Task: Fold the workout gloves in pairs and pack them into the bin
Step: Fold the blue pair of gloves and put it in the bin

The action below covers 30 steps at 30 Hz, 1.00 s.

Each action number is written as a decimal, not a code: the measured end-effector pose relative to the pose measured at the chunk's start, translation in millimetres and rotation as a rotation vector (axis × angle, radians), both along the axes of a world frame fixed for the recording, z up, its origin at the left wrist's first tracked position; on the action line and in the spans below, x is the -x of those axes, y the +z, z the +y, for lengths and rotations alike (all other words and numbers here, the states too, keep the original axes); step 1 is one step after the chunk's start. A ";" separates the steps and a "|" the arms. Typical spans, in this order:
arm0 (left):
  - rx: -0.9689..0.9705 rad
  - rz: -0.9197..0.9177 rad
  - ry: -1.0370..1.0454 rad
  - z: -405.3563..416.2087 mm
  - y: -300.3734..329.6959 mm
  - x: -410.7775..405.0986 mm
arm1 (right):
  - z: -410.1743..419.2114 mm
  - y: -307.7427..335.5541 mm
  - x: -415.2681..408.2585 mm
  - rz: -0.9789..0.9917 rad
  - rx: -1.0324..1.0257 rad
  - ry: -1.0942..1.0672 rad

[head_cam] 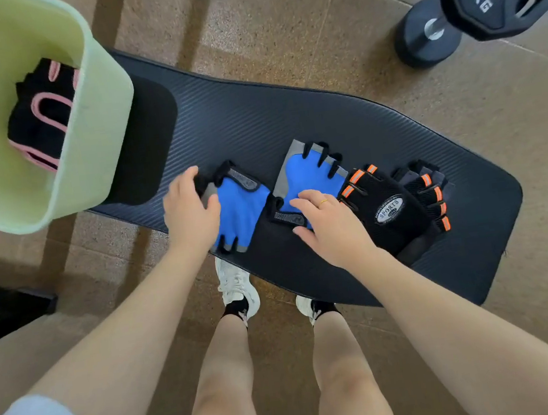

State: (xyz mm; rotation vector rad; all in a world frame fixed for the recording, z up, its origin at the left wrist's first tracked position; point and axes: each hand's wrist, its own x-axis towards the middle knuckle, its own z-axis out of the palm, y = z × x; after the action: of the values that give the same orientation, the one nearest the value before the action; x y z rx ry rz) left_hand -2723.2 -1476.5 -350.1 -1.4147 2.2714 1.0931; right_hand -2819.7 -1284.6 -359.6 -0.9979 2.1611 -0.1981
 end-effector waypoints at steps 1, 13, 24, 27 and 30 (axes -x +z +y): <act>0.137 -0.006 -0.085 2.1 -2.2 2.7 | -3.1 -6.2 -1.7 0.048 -0.032 0.035; 0.188 -0.037 -0.374 17.9 -25.7 21.0 | -5.4 -10.0 18.8 -0.347 0.223 -0.802; 0.185 -0.284 -0.120 78.5 -21.1 52.5 | 13.0 11.9 31.7 -0.918 0.402 -1.712; 0.184 -0.269 -0.089 78.1 -18.8 53.2 | 19.2 21.9 33.8 -0.861 0.437 -1.650; -0.005 -0.092 -0.023 64.7 -7.9 42.3 | 20.6 37.9 31.6 -0.715 0.388 -1.417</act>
State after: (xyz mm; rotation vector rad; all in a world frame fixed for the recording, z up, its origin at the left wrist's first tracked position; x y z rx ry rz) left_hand -2765.6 -1411.8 -358.1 -1.4033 2.2139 1.0042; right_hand -2851.3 -1264.0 -321.8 0.5732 1.7445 -1.4011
